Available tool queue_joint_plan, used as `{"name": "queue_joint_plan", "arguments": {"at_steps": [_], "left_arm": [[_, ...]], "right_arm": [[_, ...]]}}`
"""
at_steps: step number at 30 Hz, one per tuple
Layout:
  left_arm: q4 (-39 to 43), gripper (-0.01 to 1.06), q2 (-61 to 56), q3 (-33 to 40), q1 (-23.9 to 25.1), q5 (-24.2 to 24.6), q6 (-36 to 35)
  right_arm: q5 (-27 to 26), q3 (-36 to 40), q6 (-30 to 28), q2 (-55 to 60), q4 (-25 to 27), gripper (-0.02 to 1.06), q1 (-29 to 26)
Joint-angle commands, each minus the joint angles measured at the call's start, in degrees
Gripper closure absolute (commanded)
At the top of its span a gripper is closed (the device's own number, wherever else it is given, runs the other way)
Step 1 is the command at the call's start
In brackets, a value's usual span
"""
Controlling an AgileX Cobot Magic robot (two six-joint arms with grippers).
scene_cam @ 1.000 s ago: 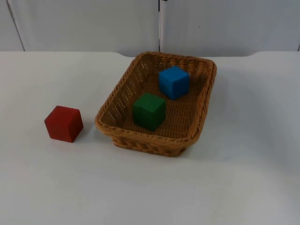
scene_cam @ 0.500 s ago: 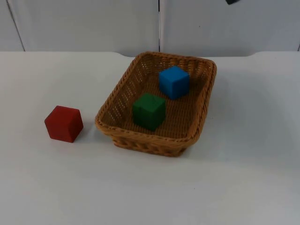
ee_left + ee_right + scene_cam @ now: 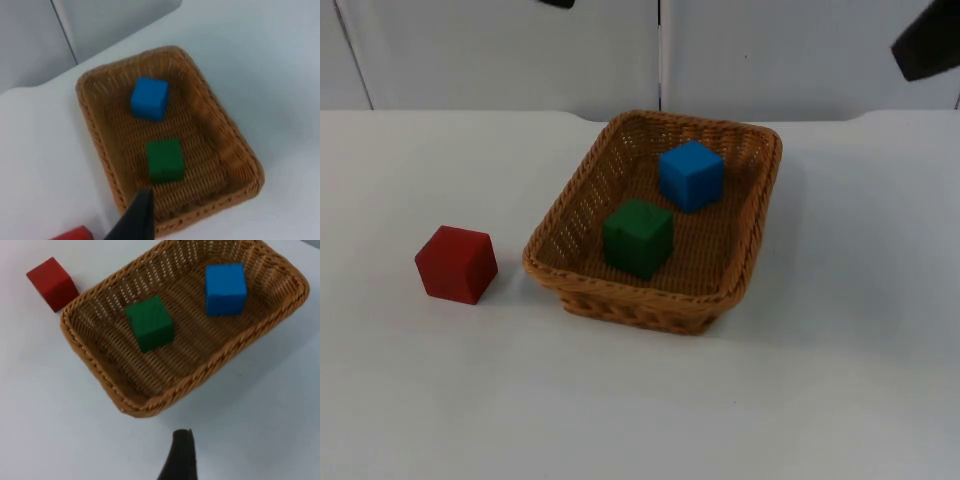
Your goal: Pick up one cube with each hand and place exactly two cubes into the same basket, leaving the remaining cube outside.
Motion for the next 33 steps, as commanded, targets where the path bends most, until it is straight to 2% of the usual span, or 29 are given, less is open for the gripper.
{"name": "queue_joint_plan", "arguments": {"at_steps": [1, 10, 17, 21, 22, 26, 28, 33], "left_arm": [[-0.6, 0.04, -3.1, 3.1, 0.0, -1.3, -0.5], [-0.6, 0.04, -15.9, 12.1, 0.0, -1.5, -0.5], [-0.6, 0.04, -24.5, 14.5, 0.0, 0.6, -0.5], [0.0, 0.04, -30.3, 14.5, 0.0, 5.8, -0.5], [0.0, 0.04, -30.3, 14.5, 0.0, 5.8, -0.5], [0.9, 0.04, -35.9, 14.5, 0.0, 11.4, -0.5], [1.2, 0.04, -37.6, 14.5, 0.0, 12.4, -0.7], [4.5, 0.04, -45.6, 14.5, 0.0, 16.5, -5.6]], "right_arm": [[-1.6, 2.3, -0.7, -2.6, 0.1, 0.38, 0.2], [-2.2, 9.8, 0.9, -11.7, 0.2, 0.38, 0.2], [-2.1, 14.4, 1.2, -19.4, 0.2, 0.38, 0.2], [-0.3, 17.4, 1.5, -27.0, 0.2, 0.38, 0.2], [-0.3, 17.4, 1.5, -27.0, 0.2, 0.38, 0.2], [4.1, 18.6, 1.9, -34.7, 0.1, 0.38, 0.2], [5.0, 18.9, 1.9, -36.7, 0.1, 0.38, 0.2], [6.0, 21.6, 1.9, -45.6, 0.0, 0.38, 0.2]]}}
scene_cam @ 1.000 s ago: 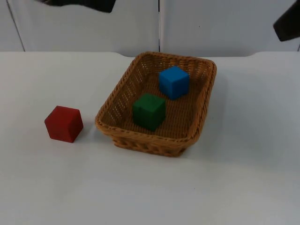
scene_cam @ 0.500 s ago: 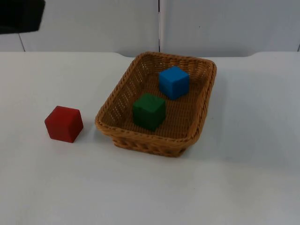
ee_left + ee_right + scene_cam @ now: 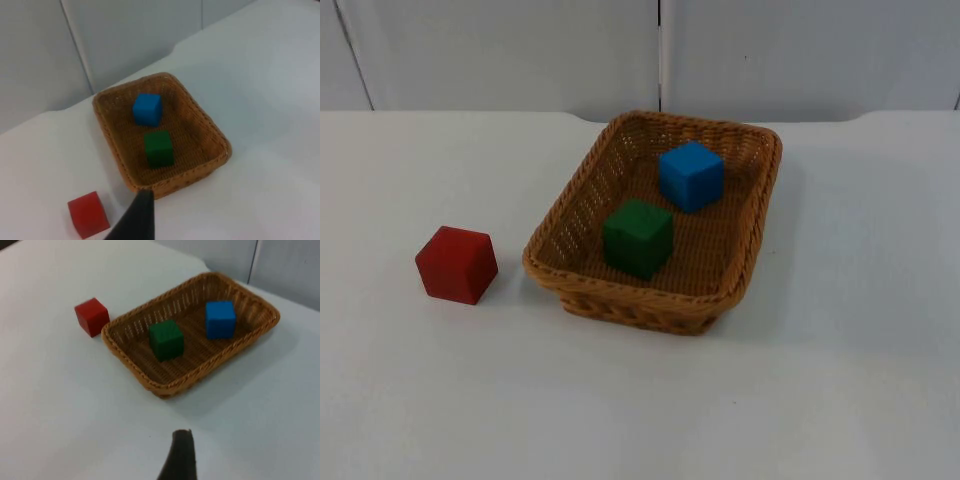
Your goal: Pick up one cube with each hand and place exactly two cubes into the same basket, leaving the remaining cube outside.
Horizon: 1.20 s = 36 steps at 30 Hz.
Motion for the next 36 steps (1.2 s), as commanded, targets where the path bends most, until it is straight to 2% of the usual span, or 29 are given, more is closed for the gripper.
{"name": "queue_joint_plan", "arguments": {"at_steps": [1, 11, 16, 21, 28, 36], "left_arm": [[2.7, 0.04, -4.3, 0.3, 0.0, 3.3, -3.5], [6.5, 0.04, -15.9, 0.3, 0.0, 11.0, -6.6], [8.6, 0.04, -21.9, 0.3, 0.0, 11.8, -8.1], [9.9, 0.04, -21.9, 1.0, 0.0, 15.6, -10.0], [9.7, 0.04, -21.9, 10.5, 0.0, 13.4, -11.1], [10.1, 0.04, -21.9, 13.4, 0.0, 11.7, -11.1]], "right_arm": [[1.2, 1.6, 0.4, -4.8, 0.0, 0.38, 0.2], [7.0, 2.0, 1.1, -14.8, 0.0, 0.38, 0.2], [9.2, 2.0, 1.6, -18.0, 0.0, 0.38, 0.2], [10.0, 2.0, 2.3, -20.5, 0.1, 0.38, 0.2], [13.2, 2.0, 2.7, -24.8, -1.3, 0.38, 0.2], [17.1, 2.3, 5.0, -30.5, -4.9, 0.38, 0.2]]}}
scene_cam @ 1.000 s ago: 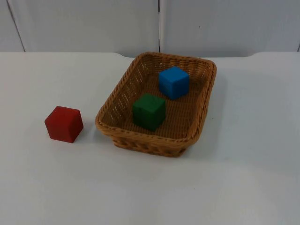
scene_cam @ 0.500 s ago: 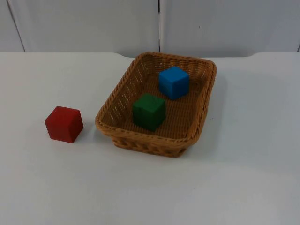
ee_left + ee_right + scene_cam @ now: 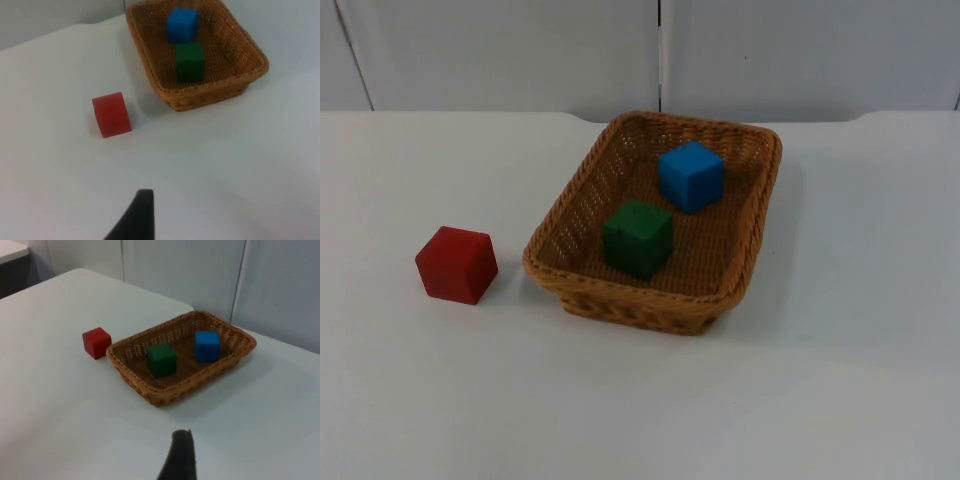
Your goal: Pick up one cube with each hand and place exactly two cubes into the same basket, leaving the remaining cube outside.
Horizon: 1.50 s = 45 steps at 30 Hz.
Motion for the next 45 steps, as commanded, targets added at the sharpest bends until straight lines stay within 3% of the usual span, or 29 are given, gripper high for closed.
{"name": "queue_joint_plan", "arguments": {"at_steps": [1, 10, 41, 45], "left_arm": [[0.6, 0.04, -0.2, 0.3, 0.0, -1.6, -0.4], [1.4, 0.04, -0.2, 1.4, 0.0, -1.9, -0.7], [3.0, 0.04, -0.2, 1.4, 0.0, -1.9, -2.4], [3.0, 0.0, -0.2, 1.4, 0.0, -1.9, -2.4]], "right_arm": [[1.6, 0.5, 0.6, -1.7, -1.0, 0.38, 0.2], [4.1, 7.2, 3.0, -2.0, -2.4, 0.38, 0.2], [4.1, 7.1, 3.4, -2.0, -2.5, 0.37, 0.2], [4.1, 7.1, 3.4, -2.0, -2.5, 0.18, 0.2]]}}
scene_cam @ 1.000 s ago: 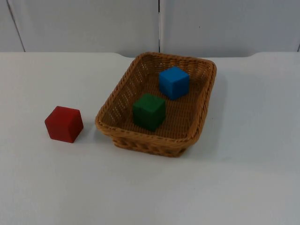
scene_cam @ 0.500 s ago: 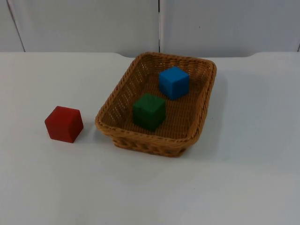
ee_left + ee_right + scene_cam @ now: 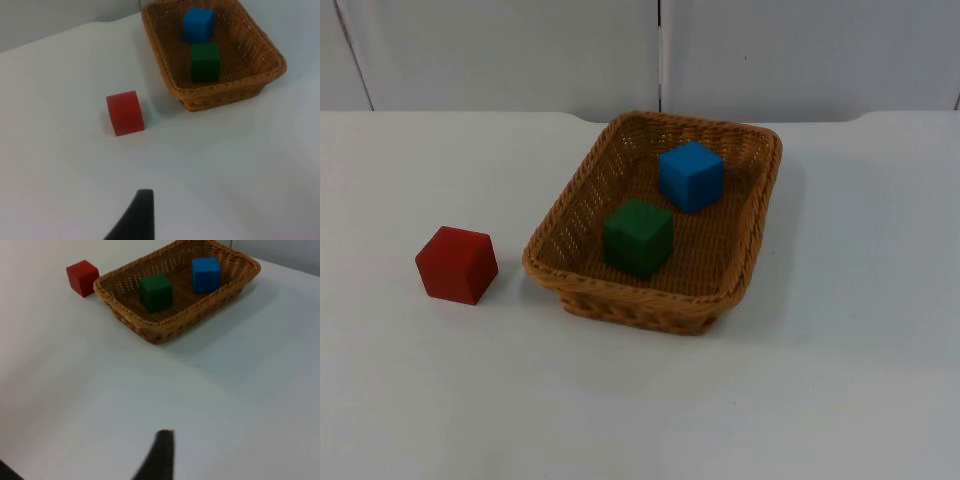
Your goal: Pick up one cube with each hand and place exactly two cubes into the same basket, leaving the remaining cube outside.
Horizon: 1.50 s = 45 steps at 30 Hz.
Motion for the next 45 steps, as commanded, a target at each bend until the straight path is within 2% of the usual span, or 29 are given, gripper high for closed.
{"name": "queue_joint_plan", "arguments": {"at_steps": [1, 2, 3, 39, 42, 45], "left_arm": [[0.4, 0.0, -0.2, 0.3, 0.0, -0.7, -0.6], [0.4, 0.0, -0.2, 0.3, 0.0, -0.7, -0.6], [0.4, 0.0, -0.2, 0.3, 0.0, -0.7, -0.6], [0.5, 0.0, -0.2, 0.3, 0.0, -0.7, -0.6], [0.5, 0.0, -0.2, 0.3, 0.0, -0.7, -0.6], [0.5, 0.0, -0.2, 0.3, 0.0, -0.7, -0.6]], "right_arm": [[-0.1, 0.0, 0.2, -0.2, -0.2, 0.1, 0.2], [-0.1, 0.0, 0.2, -0.2, -0.2, 0.1, 0.2], [-0.1, 0.0, 0.2, -0.2, -0.5, -0.01, 0.2], [-0.1, 0.0, 0.2, -0.2, -1.1, -0.01, -0.1], [-0.1, 0.0, 0.2, -0.2, -1.1, -0.01, -1.2], [-0.1, 0.0, 0.2, -0.2, -1.1, -0.01, -5.3]]}}
